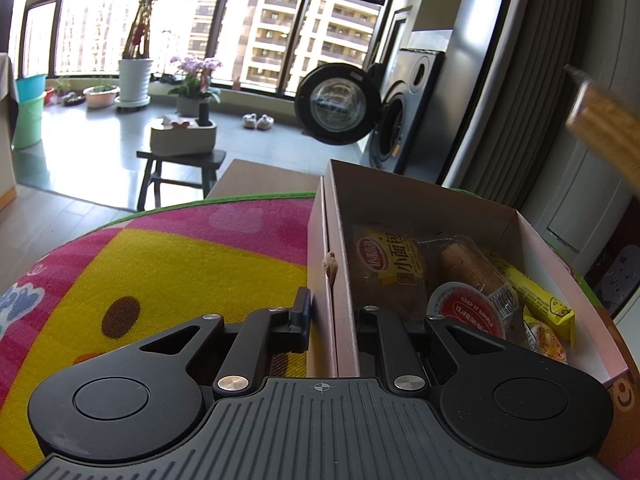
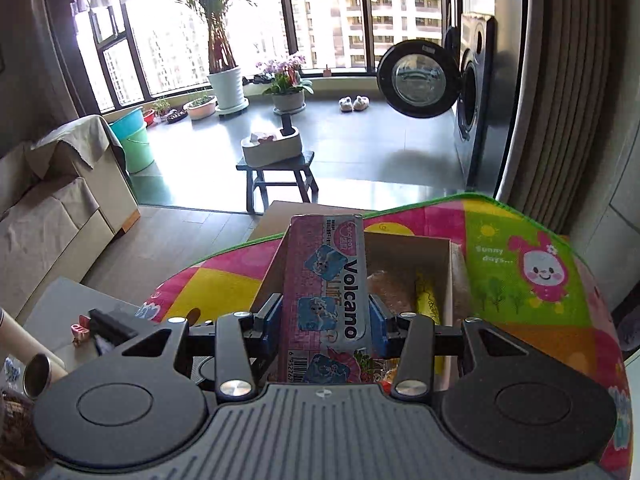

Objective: Organize objects
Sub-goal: 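Grasp the pink 'Volcano' pack with the right gripper, then lower the Volcano pack into the box and open the right gripper, then withdraw the right gripper and move it to the clear grain bar bag, then grasp the clear grain bar bag with the right gripper, then carry the grain bar bag with the right gripper over the box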

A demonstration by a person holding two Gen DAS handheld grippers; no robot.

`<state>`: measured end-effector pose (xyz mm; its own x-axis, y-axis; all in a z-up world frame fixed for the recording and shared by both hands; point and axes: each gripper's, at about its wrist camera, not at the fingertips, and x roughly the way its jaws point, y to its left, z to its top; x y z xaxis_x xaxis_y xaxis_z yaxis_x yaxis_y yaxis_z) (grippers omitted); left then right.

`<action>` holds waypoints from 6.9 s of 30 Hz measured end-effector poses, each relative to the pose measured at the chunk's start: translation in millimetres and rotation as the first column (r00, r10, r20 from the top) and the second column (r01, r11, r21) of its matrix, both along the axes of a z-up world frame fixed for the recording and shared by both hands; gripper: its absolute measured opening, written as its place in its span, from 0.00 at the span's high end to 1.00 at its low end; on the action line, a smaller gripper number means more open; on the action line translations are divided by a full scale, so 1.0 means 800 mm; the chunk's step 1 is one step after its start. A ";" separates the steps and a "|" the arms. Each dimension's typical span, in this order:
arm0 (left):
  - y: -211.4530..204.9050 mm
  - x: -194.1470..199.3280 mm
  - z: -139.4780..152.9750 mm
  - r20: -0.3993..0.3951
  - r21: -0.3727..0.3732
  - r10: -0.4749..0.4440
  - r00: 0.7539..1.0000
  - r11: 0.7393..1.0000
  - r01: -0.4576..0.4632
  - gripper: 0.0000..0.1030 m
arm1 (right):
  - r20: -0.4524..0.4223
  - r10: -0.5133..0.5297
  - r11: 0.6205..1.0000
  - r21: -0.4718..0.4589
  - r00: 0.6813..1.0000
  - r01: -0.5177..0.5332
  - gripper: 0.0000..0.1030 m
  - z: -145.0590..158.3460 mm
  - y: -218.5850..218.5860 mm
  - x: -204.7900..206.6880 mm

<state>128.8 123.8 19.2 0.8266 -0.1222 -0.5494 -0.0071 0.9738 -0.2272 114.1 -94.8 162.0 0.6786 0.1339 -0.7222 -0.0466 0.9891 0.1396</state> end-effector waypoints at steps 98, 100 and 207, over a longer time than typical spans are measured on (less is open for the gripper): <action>-0.127 0.101 0.015 -0.096 0.349 0.003 0.995 0.936 0.031 0.43 | 0.216 -0.021 0.998 -0.056 0.976 0.033 0.05 -0.162 -0.201 -0.058; -0.122 0.098 0.015 -0.092 0.346 0.015 0.996 0.938 0.018 0.43 | 0.204 -0.023 0.998 -0.051 0.979 0.034 0.04 -0.166 -0.201 -0.051; -0.025 0.018 -0.004 0.028 -0.017 0.005 1.000 1.000 -0.005 0.84 | -0.320 -0.006 0.974 -0.215 0.947 -0.066 0.46 -0.142 -0.053 -0.180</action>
<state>143.1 103.4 15.9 0.8425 -0.1274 -0.5234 -0.0051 0.9697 -0.2443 -30.2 -136.9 48.1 0.4076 -0.0363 -0.9125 -0.0660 0.9954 -0.0691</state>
